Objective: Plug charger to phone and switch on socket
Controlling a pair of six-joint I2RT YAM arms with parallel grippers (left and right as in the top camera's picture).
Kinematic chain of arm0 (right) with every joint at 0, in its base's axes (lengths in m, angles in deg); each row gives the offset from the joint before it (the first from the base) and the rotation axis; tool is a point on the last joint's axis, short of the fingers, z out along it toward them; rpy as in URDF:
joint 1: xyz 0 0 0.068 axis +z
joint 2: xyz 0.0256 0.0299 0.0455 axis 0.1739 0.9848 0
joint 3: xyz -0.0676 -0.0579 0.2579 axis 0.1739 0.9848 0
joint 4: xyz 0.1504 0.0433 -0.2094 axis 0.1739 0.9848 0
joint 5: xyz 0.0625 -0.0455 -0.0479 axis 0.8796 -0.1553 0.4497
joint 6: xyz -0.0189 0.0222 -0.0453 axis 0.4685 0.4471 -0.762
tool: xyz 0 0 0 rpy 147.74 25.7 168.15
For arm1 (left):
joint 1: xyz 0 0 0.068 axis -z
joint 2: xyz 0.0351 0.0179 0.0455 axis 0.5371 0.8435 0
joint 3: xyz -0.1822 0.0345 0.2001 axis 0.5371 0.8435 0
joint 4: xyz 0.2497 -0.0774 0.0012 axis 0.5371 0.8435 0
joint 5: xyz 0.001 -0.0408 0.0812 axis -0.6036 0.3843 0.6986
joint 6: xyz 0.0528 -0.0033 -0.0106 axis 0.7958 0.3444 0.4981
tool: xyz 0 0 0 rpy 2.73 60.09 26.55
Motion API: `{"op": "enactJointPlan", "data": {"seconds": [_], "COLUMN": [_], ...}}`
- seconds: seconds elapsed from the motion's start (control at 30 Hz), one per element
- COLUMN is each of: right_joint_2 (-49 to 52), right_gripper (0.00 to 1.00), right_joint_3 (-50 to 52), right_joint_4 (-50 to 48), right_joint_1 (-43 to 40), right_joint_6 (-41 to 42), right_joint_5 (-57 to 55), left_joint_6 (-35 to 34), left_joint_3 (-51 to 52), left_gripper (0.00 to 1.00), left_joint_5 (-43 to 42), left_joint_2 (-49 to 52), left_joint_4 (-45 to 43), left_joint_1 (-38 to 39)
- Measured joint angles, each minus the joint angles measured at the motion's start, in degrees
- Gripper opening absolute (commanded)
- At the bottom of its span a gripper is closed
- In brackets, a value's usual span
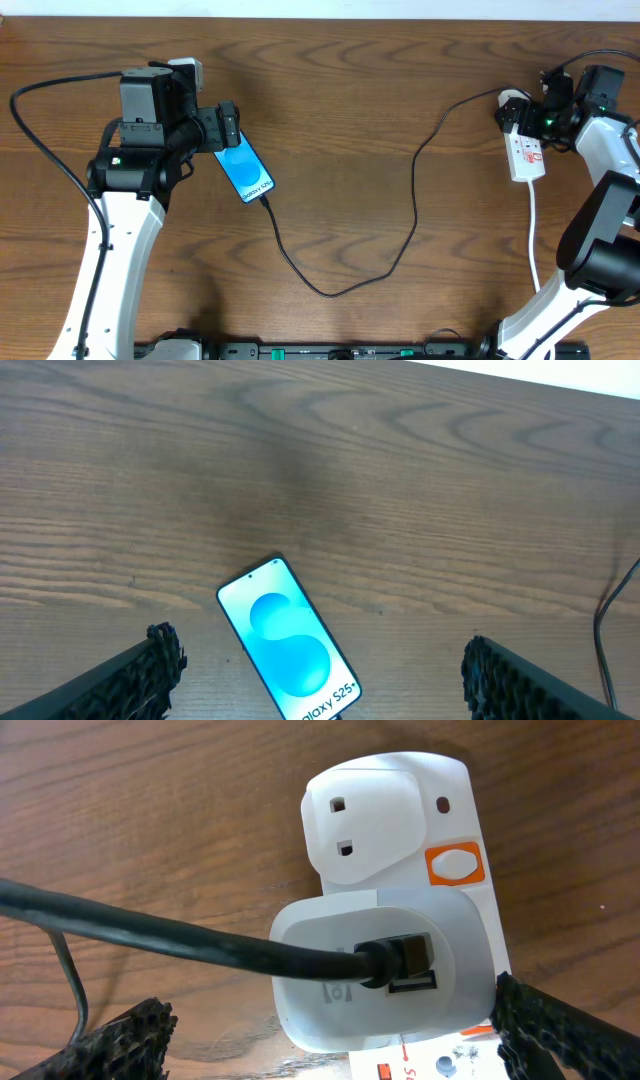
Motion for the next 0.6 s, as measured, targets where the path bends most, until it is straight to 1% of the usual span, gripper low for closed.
{"op": "enactJointPlan", "data": {"seconds": [0.4, 0.6], "right_joint_2": [0.0, 0.0], "right_gripper": [0.99, 0.99], "right_joint_3": [0.5, 2.1], "right_joint_4": [-0.5, -2.5], "right_joint_1": [-0.1, -0.1], "right_joint_6": [-0.2, -0.2], "right_joint_5": [0.3, 0.3], "left_joint_6": [0.0, 0.0], "left_joint_3": [0.0, 0.0], "left_gripper": [0.91, 0.91], "left_joint_5": [0.0, 0.0], "left_joint_2": [0.0, 0.0], "left_joint_4": [0.0, 0.0], "left_joint_1": [0.0, 0.0]}}
